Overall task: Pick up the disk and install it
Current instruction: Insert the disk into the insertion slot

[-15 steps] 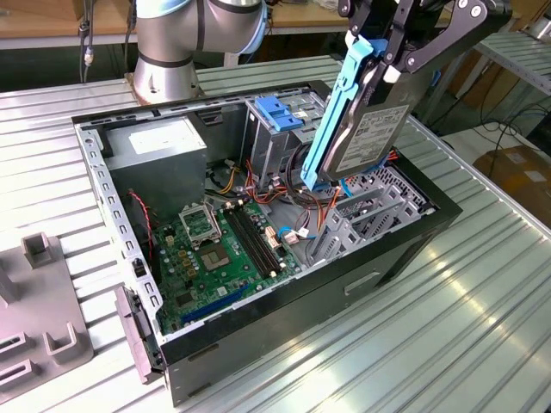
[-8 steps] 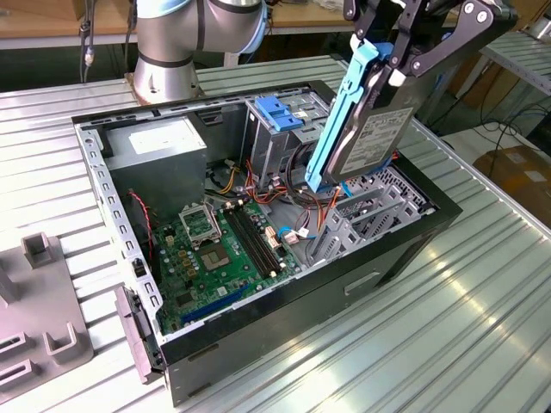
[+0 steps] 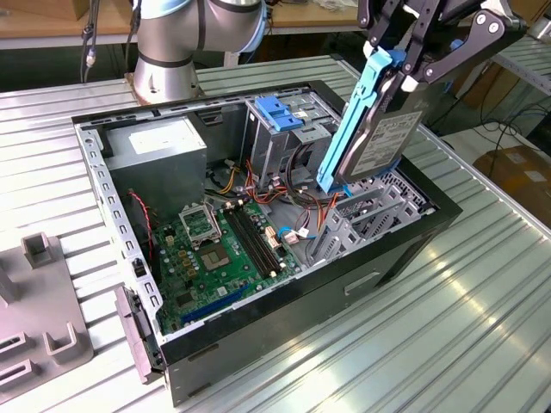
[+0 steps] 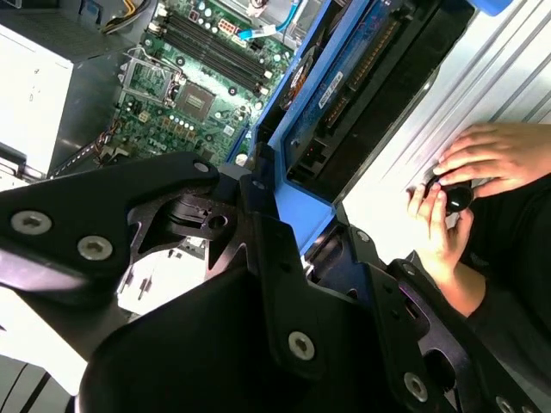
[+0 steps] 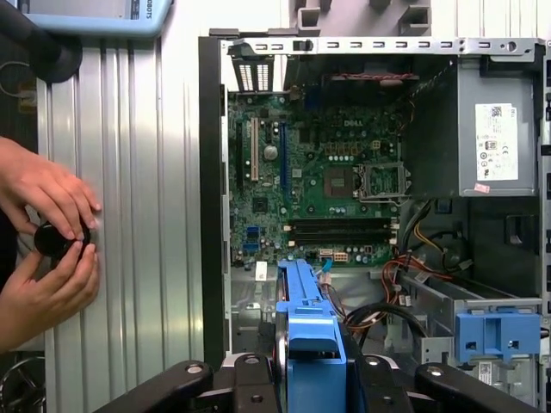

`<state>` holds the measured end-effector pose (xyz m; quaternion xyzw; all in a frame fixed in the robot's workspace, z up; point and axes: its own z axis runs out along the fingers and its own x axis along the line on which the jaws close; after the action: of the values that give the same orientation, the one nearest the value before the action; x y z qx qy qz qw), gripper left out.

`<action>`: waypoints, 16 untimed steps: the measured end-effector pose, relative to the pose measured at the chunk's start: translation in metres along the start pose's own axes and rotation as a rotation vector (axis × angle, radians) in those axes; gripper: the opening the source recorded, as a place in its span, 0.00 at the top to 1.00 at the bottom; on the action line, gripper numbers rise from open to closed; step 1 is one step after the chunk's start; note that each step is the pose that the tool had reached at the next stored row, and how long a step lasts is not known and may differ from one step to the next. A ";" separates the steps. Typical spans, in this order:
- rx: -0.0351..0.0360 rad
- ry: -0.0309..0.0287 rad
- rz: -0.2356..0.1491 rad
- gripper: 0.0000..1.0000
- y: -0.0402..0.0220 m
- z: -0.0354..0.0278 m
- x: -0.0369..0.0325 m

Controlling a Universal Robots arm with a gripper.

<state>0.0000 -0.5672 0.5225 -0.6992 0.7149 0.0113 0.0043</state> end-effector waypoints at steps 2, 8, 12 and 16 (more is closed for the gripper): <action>0.0000 -0.0001 0.000 0.63 -0.0030 0.0011 0.0000; 0.0000 0.0000 0.000 0.63 -0.0113 0.0048 0.0000; 0.0000 0.0001 0.000 0.63 -0.0118 0.0049 -0.0001; 0.0000 0.0000 0.000 0.63 -0.0128 0.0052 -0.0001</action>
<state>0.0127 -0.5673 0.5172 -0.6992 0.7148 0.0113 0.0044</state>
